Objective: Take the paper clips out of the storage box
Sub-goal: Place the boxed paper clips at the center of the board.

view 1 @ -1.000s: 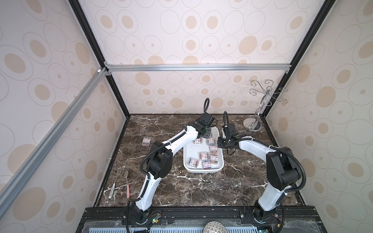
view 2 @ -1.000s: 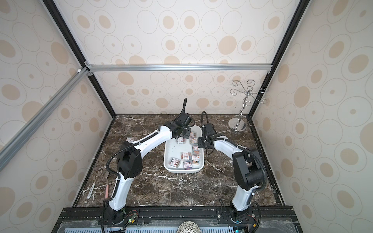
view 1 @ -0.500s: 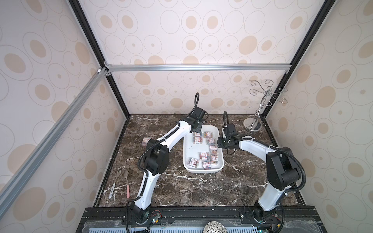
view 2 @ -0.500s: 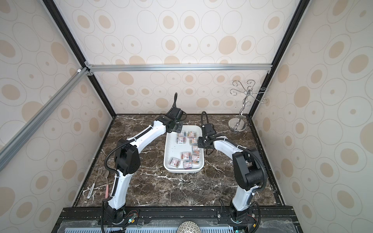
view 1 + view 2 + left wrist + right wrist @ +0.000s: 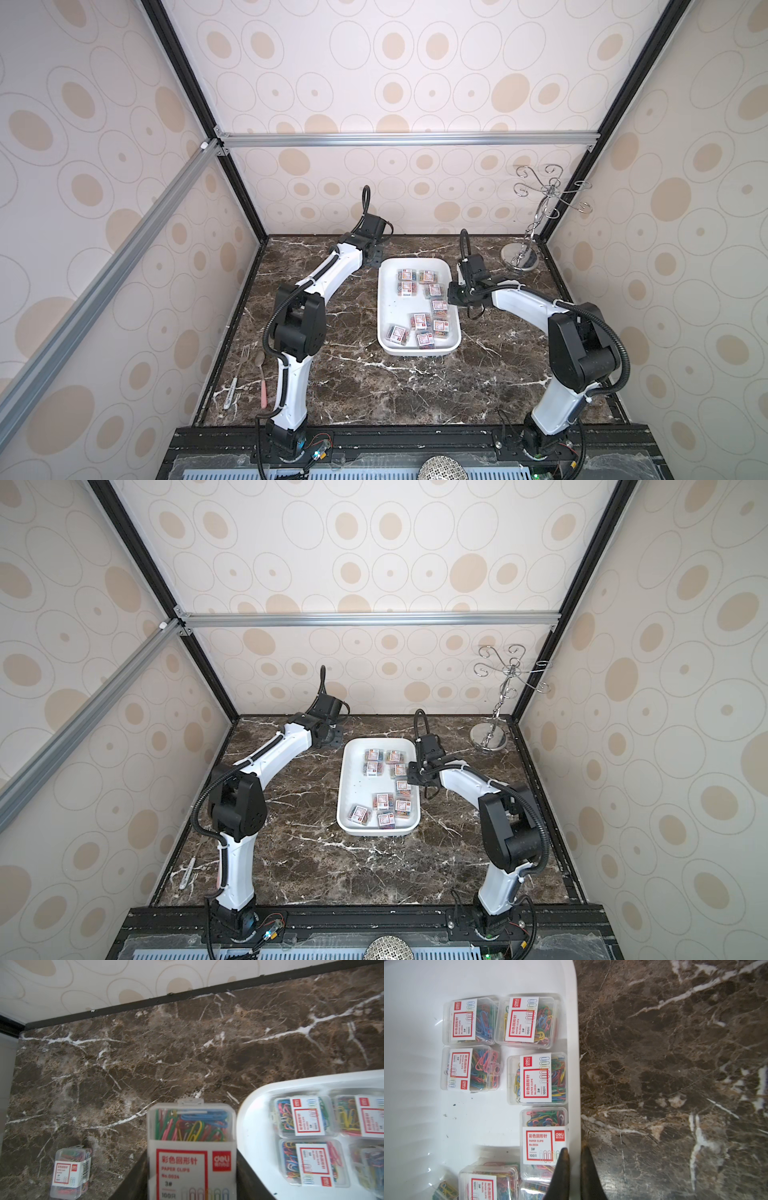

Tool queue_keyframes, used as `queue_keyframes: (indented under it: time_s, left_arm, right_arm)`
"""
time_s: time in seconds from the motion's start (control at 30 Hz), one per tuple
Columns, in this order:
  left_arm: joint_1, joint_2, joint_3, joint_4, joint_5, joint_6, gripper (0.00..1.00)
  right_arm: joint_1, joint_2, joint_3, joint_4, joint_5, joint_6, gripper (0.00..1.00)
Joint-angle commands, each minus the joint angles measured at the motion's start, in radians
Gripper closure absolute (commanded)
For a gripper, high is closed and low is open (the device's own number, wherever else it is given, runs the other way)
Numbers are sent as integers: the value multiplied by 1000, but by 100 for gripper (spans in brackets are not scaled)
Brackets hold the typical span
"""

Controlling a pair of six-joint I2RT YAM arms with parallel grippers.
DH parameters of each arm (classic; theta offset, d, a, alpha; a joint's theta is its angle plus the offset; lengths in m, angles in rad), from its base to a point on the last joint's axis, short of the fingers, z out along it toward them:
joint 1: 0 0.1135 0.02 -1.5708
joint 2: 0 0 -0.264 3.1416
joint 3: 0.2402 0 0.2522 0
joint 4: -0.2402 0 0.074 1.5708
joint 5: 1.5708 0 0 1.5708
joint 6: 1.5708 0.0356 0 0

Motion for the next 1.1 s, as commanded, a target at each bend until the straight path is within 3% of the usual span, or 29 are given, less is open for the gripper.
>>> queue_keyframes:
  time_s: [0.0,0.53,1.07]
  left_arm:
    - [41,-55,-59,50,14,43,48]
    - [213,-147,-390,200,104,98,50]
    - [281,-108,-466,215,140,170,51]
  right_arm:
    - [-1,37,-4,-71,0,2,100]
    - [-1,53,28,-98,0,-9,100]
    - [-1,59,39,-100,-13,-2,100]
